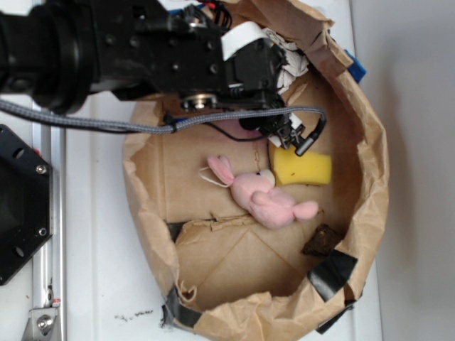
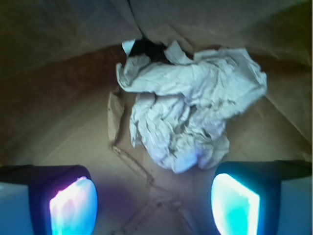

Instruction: Grab the white paper.

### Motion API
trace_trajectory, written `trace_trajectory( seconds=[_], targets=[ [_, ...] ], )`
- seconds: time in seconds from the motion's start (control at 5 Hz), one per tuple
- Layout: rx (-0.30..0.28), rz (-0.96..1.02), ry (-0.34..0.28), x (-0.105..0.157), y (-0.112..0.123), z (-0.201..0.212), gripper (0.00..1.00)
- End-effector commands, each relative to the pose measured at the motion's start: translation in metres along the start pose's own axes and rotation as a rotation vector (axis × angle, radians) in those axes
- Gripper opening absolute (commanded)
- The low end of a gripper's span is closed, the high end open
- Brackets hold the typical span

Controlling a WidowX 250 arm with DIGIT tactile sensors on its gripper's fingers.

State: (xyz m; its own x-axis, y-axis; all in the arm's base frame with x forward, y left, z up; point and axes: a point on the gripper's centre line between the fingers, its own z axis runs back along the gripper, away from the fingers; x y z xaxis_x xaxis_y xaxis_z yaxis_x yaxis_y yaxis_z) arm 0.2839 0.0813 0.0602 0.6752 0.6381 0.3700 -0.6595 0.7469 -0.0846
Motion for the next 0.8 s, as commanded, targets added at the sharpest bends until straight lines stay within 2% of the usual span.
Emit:
trace_trajectory(
  seconds=[0.0, 0.4, 0.6],
  targets=[
    [0.02, 0.042, -0.052, 0.032, 0.013, 0.005, 1.0],
    [0.071, 0.074, -0.052, 0.045, 0.029, -0.005, 1.0],
    [0.087, 0.071, -0.041, 0.048, 0.028, -0.011, 1.0]
  ],
)
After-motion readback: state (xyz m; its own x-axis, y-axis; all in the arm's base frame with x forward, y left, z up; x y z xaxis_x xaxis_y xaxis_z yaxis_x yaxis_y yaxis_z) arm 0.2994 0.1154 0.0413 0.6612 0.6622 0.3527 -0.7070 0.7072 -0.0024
